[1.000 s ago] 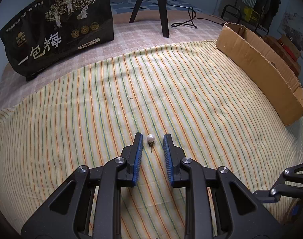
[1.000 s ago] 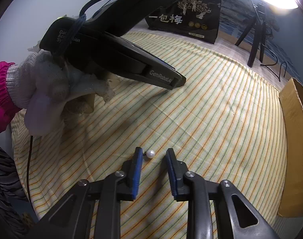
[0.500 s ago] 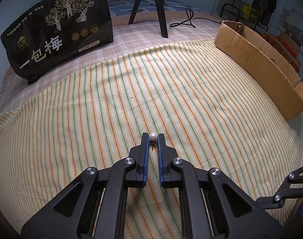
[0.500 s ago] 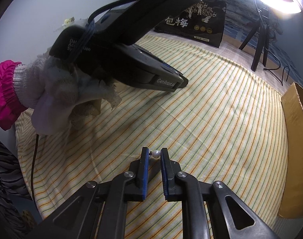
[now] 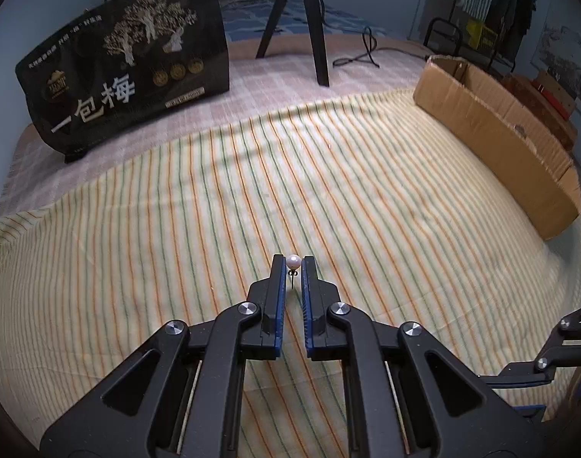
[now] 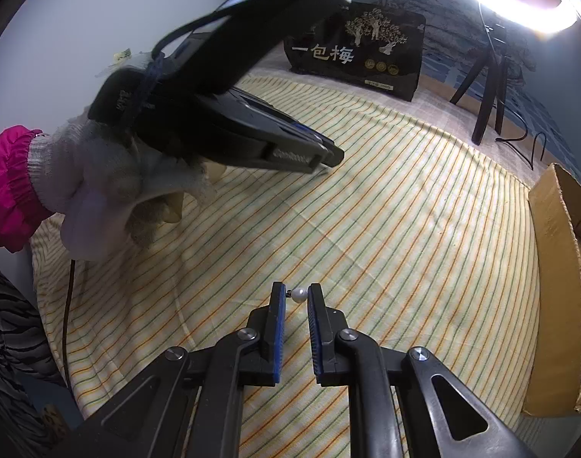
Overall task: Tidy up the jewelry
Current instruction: 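Carry the pearl into the cardboard box with the left tool and open it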
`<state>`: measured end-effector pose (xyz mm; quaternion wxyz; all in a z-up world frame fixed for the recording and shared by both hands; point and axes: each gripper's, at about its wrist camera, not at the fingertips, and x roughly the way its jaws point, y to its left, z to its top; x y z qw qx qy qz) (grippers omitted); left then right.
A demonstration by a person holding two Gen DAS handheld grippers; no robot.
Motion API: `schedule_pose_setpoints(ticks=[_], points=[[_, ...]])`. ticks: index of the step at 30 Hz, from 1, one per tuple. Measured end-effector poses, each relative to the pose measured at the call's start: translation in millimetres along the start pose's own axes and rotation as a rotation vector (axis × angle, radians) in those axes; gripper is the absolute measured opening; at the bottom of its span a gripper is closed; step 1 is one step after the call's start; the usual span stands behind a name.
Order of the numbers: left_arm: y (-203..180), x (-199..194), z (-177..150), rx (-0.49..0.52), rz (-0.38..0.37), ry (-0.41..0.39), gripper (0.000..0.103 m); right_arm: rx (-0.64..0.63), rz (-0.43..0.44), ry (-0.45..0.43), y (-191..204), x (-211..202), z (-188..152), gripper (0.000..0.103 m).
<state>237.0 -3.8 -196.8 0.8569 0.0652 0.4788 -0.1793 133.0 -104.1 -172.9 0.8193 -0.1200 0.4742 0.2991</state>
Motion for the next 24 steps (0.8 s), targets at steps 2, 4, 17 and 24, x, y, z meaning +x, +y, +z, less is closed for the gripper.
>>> schedule_pose_setpoints(ticks=[2, 4, 17, 24], points=[[5.7, -5.8, 3.6, -0.022, -0.002, -0.015, 0.006, 0.009, -0.003, -0.008, -2.5, -4.0, 0.8, 0.009], [11.3, -11.6, 7.3, -0.043, 0.001, -0.03, 0.006, 0.016, -0.006, -0.017, -5.3, -8.2, 1.5, 0.009], [0.8, -46.1, 34.3, -0.042, -0.027, -0.128, 0.006, 0.123, -0.079, -0.109, -54.3, -47.7, 12.9, 0.009], [-31.5, -50.5, 52.0, 0.001, -0.061, -0.163, 0.006, 0.239, -0.158, -0.163, -106.7, -76.0, 17.1, 0.009]])
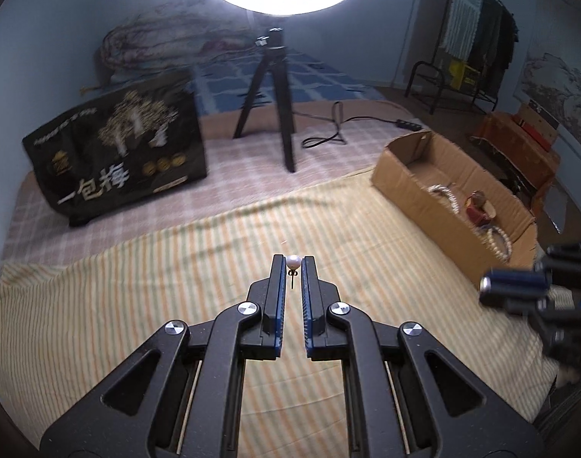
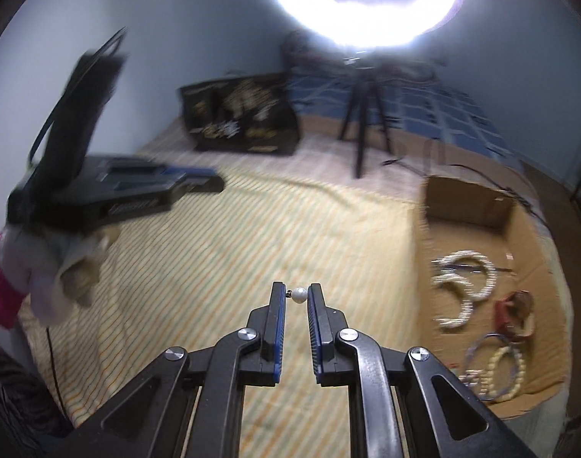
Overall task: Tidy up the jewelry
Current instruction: 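Carry the pearl into the cardboard box with the left tool and open it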
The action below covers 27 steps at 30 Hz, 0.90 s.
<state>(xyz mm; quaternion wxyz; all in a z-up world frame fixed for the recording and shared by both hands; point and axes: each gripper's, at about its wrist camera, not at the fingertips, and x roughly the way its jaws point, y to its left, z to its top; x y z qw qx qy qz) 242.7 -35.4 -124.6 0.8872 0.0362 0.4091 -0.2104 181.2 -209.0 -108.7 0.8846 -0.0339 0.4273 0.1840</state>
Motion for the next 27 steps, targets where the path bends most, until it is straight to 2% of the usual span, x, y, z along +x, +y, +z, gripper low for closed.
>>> schedule_pose_setpoints(ticks=[6, 12, 20, 27], points=[[-27.9, 1.5, 14.9, 0.021, -0.026, -0.025, 0.006, 0.098, -0.081, -0.044, -47.0, -15.9, 8.3, 0.009], [-50.2, 6.9, 36.8, 0.021, -0.057, -0.059, 0.006, 0.162, -0.124, -0.066, -84.1, -32.3, 6.3, 0.009], [-85.1, 26.0, 71.2, 0.028, -0.091, -0.085, 0.006, 0.197, -0.152, -0.064, -109.2, -37.2, 1.0, 0.009], [-120.5, 48.0, 96.1, 0.074, -0.109, -0.084, 0.006, 0.217, -0.163, -0.058, -126.6, -34.1, 0.3, 0.009]])
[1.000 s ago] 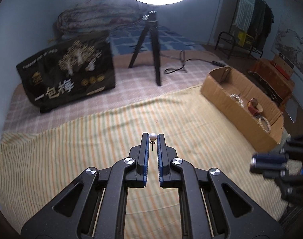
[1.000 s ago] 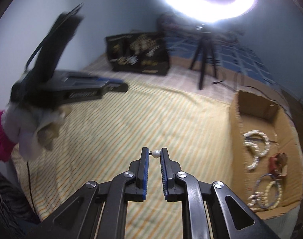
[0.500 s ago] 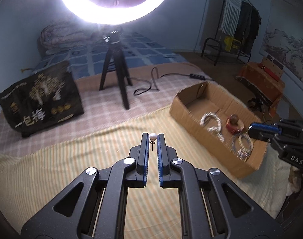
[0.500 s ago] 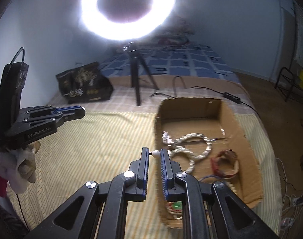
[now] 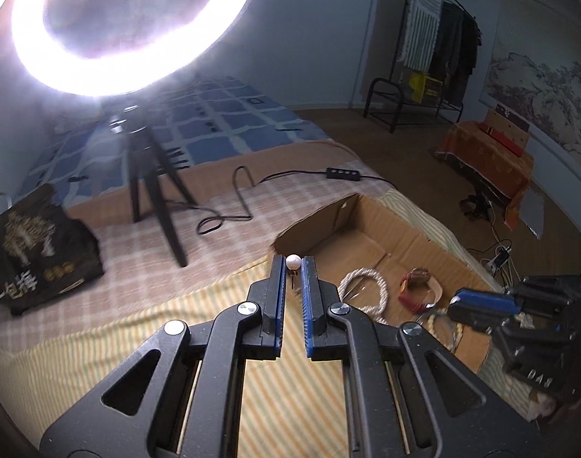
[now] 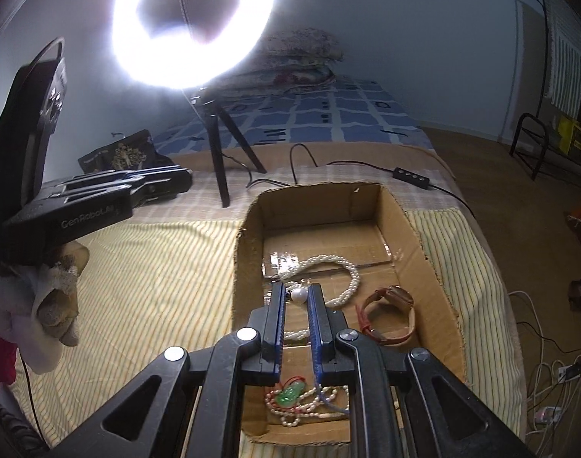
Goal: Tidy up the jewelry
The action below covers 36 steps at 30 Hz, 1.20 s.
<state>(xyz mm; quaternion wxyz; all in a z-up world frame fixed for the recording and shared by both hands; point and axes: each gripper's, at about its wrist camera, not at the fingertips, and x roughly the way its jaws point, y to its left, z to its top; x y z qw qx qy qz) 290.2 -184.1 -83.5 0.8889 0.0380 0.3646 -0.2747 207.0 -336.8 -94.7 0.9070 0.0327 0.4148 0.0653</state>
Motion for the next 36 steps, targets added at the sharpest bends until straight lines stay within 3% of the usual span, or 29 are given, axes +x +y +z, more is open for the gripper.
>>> schedule_pose_setpoints(ticks=[9, 22, 24, 28, 31, 32, 33, 34, 36], points=[[-19.7, 37.6, 7.2, 0.0, -0.005, 0.037, 0.006, 0.028, -0.017, 0.028, -13.9, 10.5, -3.9, 0.009], [-41.2, 55.0, 10.9, 0.014, -0.021, 0.067, 0.006, 0.057, -0.032, 0.049, -24.7, 16.1, -7.9, 0.013], [-42.9, 53.6, 11.5, 0.014, -0.022, 0.066, 0.006, 0.06, -0.038, 0.043, -25.7, 15.3, -7.8, 0.023], [-44.1, 52.7, 13.2, 0.009, -0.02, 0.07, 0.006, 0.061, -0.024, 0.037, -25.2, 13.6, -8.0, 0.033], [-44.5, 52.8, 13.6, 0.01, -0.021, 0.073, 0.007, 0.054, -0.036, 0.028, -22.3, 12.5, -9.2, 0.065], [-44.8, 53.0, 13.8, 0.012, -0.023, 0.076, 0.009, 0.052, -0.043, 0.02, -21.5, 11.4, -9.7, 0.076], [-45.0, 52.8, 14.2, 0.013, -0.023, 0.077, 0.024, 0.052, -0.048, 0.01, -21.1, 10.1, -10.1, 0.08], [-45.7, 51.8, 14.0, 0.014, -0.023, 0.071, 0.046, 0.052, -0.05, 0.0, -20.6, 8.5, -10.1, 0.081], [-47.3, 46.9, 13.9, 0.015, -0.019, 0.041, 0.06, 0.047, -0.058, 0.0, -20.7, 8.2, -9.3, 0.087]])
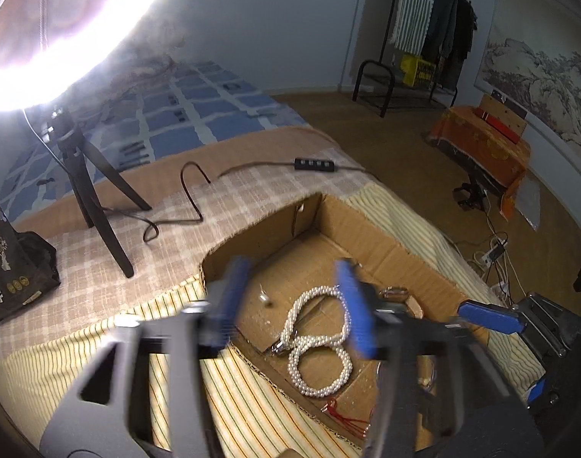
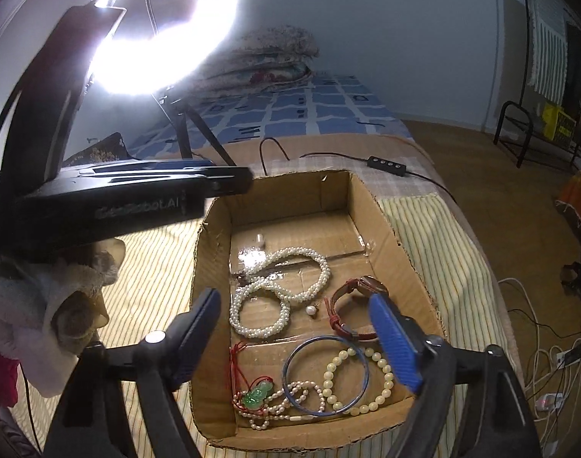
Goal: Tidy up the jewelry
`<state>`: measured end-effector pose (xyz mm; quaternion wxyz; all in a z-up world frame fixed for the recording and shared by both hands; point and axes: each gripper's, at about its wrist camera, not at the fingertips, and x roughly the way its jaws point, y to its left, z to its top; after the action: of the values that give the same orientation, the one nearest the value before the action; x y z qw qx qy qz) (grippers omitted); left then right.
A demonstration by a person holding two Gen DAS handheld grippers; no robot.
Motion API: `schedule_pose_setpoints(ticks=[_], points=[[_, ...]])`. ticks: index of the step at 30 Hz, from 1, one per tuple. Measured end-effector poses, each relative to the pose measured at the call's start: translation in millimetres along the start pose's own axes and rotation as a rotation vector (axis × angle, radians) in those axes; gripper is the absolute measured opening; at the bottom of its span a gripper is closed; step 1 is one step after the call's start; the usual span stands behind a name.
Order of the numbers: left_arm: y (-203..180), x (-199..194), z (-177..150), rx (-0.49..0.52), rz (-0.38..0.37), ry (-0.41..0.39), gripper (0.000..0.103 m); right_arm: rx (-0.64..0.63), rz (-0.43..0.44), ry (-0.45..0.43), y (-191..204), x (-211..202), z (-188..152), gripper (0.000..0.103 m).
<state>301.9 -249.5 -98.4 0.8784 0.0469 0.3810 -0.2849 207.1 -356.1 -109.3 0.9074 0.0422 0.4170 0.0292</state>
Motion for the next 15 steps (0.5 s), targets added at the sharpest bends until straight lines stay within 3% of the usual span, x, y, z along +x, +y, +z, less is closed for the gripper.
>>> schedule_pose_setpoints(ticks=[5, 7, 9, 15], points=[[-3.6, -1.3, 1.3, -0.002, -0.004, 0.011, 0.062, 0.001, -0.037, 0.003, 0.1, -0.7, -0.2, 0.094], [-4.2, -3.3, 0.8, -0.004, -0.003, 0.005, 0.073, 0.002, -0.048, 0.004, 0.2, -1.1, -0.8, 0.097], [-4.9, -6.8, 0.2, -0.006, -0.003, -0.005, 0.076, 0.0, -0.058, 0.0, 0.9, -2.4, -0.4, 0.1], [-3.1, -12.6, -0.6, -0.026, 0.011, 0.024, 0.077, 0.005, -0.091, -0.014, 1.7, -9.7, 1.5, 0.103]])
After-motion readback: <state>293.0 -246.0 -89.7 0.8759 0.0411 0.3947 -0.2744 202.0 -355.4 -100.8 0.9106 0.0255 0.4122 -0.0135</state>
